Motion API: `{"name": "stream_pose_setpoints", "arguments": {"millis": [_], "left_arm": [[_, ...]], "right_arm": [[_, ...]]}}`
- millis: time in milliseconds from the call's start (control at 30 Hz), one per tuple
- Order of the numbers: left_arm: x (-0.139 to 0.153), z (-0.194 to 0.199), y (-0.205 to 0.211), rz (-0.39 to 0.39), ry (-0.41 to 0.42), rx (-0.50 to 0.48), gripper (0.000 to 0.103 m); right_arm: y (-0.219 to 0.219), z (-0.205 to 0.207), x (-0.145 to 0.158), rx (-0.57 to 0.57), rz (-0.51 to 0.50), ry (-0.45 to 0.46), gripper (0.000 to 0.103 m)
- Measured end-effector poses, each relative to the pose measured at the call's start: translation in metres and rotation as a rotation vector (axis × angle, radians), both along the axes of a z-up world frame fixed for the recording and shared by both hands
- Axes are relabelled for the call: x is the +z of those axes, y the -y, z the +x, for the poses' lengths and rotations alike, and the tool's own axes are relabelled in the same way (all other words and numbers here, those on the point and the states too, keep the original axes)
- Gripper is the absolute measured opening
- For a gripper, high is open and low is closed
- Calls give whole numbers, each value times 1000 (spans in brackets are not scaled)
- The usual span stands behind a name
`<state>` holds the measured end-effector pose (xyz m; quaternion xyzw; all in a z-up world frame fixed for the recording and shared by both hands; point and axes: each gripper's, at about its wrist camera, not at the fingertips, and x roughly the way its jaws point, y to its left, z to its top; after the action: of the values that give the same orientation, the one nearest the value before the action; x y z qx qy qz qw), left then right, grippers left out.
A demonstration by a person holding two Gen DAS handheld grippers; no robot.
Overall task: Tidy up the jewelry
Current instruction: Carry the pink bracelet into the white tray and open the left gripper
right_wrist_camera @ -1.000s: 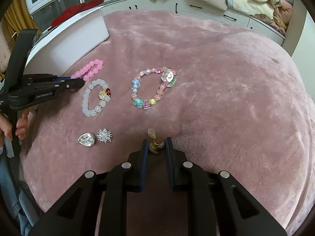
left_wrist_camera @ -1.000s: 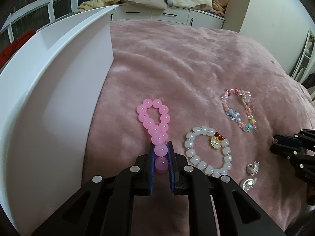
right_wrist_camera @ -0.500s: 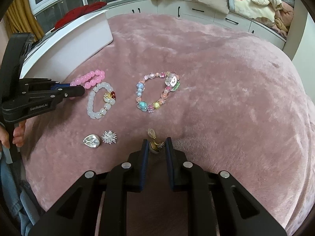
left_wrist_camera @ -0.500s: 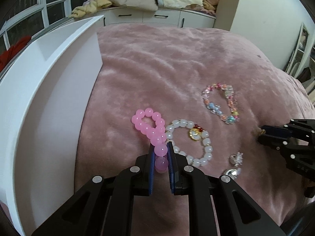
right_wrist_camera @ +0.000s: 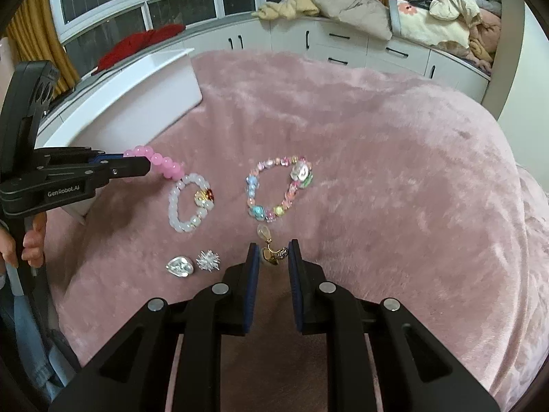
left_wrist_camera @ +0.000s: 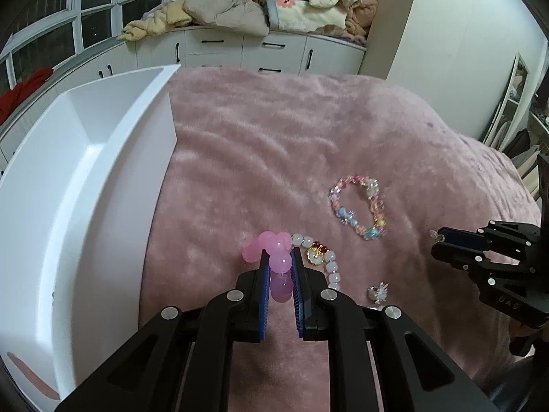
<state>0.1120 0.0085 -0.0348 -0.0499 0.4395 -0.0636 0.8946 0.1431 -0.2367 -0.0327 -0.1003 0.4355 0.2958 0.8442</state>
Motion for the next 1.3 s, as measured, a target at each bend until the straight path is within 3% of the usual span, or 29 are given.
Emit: {"name": "stream_pose_setpoints", "arguments": {"millis": [733,1067,1300], "left_arm": [[73,-22,-47,-50,141,15,17],[89,-29,-90,-58,172,75,17],[95,-37,-128,-66,187,129,17]], "right_arm": [[-21,-2,46,-16,6,89,18],[-71,3,89,64,5,172,18],[-128,8,110,162,2,212,18]]}}
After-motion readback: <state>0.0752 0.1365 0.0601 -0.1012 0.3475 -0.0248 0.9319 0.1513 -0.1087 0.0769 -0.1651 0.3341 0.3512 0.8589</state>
